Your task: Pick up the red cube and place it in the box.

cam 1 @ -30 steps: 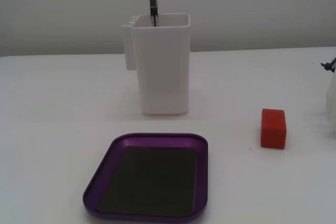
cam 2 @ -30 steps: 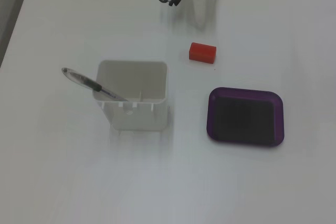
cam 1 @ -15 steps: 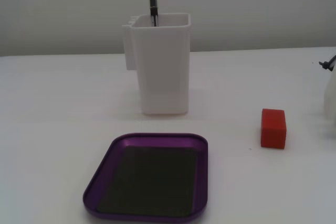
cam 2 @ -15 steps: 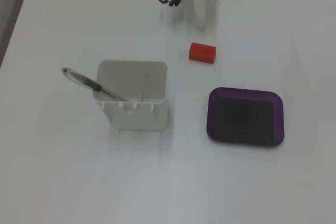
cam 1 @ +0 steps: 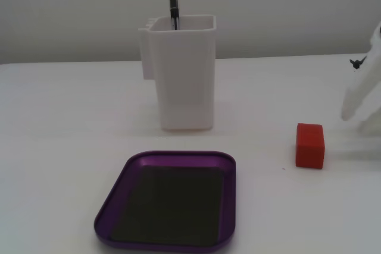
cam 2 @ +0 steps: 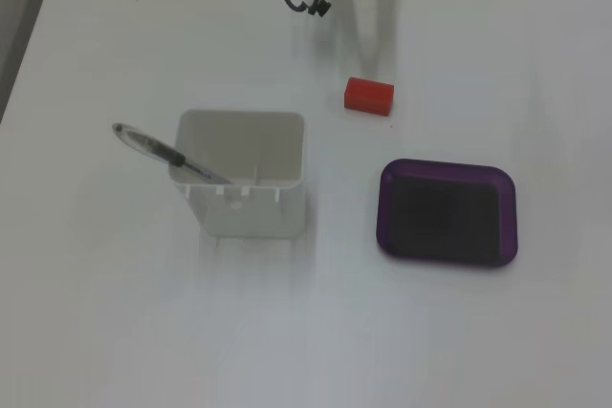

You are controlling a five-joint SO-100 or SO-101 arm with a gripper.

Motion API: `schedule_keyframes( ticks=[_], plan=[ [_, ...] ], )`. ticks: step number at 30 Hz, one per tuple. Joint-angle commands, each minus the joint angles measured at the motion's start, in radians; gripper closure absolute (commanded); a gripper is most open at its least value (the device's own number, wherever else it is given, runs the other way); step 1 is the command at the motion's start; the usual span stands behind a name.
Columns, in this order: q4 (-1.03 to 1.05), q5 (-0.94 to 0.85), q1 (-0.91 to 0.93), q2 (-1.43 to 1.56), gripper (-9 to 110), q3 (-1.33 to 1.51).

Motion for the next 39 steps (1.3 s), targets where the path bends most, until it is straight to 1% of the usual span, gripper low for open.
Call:
schedule_keyframes(
  ticks=[1,5,10,13,16,21,25,27,31,39],
  plan=[
    [-0.051,-0.008,0.006,0.078,97,-0.064],
    [-0.049,-0.015,0.006,-0.034,96,-0.104],
    [-0.049,-0.041,0.006,-0.339,86,-0.232],
    [-0.041,-0.037,-0.005,-0.581,81,-0.374],
    [0.012,-0.034,-0.008,-0.825,78,-0.558],
    [0.112,-0.032,-0.006,-1.177,78,-0.873],
    [0.161,-0.032,0.0,-1.397,78,-1.058],
    [0.167,-0.032,0.005,-1.485,78,-1.114],
    [0.167,-0.034,0.005,-1.614,78,-1.134],
    [0.16,-0.032,0.006,-1.664,78,-1.131]
  ],
)
